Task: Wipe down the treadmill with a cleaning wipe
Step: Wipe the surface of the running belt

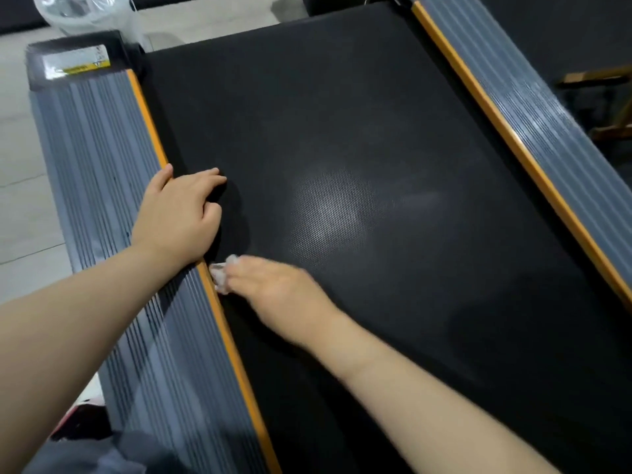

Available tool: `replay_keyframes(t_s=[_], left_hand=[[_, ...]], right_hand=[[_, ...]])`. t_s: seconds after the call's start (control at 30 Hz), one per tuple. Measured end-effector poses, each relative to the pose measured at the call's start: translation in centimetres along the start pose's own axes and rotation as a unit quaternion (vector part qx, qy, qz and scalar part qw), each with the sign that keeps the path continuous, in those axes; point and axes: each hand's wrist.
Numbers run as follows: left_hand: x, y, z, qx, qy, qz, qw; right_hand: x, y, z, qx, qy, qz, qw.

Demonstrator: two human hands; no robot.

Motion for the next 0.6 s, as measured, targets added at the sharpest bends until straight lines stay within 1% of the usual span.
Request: replay_keyframes(t_s=[0.03, 0.07, 0.13, 0.17, 0.23, 0.3, 0.37, 0.43, 0.47, 0.5, 0.53, 0.6], left_hand=[[0.0, 0.0, 0.0, 0.001, 0.002, 0.000, 1.000], [0.1, 0.0, 0.0, 0.002, 0.004, -0.002, 1.000], [0.0, 0.2, 0.1, 0.004, 0.007, -0.003, 1.000], [-0.1, 0.3, 0.1, 0.006, 0.006, -0.002, 1.000], [-0.2, 0.2, 0.1, 0.005, 0.001, 0.001, 1.000], [-0.3, 0.2, 0.0, 0.003, -0.005, -0.001, 1.000], [-0.2, 0.2, 0.1, 0.004, -0.008, -0.003, 1.000], [-0.2, 0.2, 0.1, 0.007, -0.008, -0.003, 1.000], [-0.1, 0.2, 0.1, 0.005, -0.007, -0.002, 1.000], [-0.1, 0.2, 0.1, 0.003, -0.007, -0.002, 1.000], [-0.1, 0.2, 0.1, 0.001, -0.007, -0.002, 1.000], [-0.2, 0.3, 0.1, 0.001, -0.010, -0.002, 1.000]], right_hand=[[-1.7, 0.7, 1.6, -0.006, 0.005, -0.015, 1.000], [-3.9, 1.6, 3.3, -0.018, 0.019, -0.053, 0.998], [-9.1, 4.9, 8.0, -0.028, 0.087, -0.160, 0.983], [-11.7, 7.2, 10.9, -0.038, 0.132, -0.223, 0.965], [-15.8, 11.9, 16.1, -0.086, 0.216, -0.357, 0.905], [-18.2, 14.4, 18.7, -0.107, 0.250, -0.455, 0.848], [-18.4, 13.7, 17.8, -0.137, 0.241, -0.519, 0.809], [-17.3, 12.2, 15.7, -0.178, 0.234, -0.559, 0.775], [-16.3, 11.3, 14.7, -0.193, 0.245, -0.554, 0.772], [-14.9, 10.4, 13.8, -0.203, 0.258, -0.526, 0.785], [-12.8, 9.4, 12.6, -0.214, 0.255, -0.479, 0.812], [-7.2, 6.7, 8.8, -0.225, 0.168, -0.356, 0.891]])
Point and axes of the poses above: each hand's wrist, its own y-axis away from the middle knuckle, its own z-axis out of the back of the hand, x = y × z, and after that the axes turned 10 degrees about z, right-handed
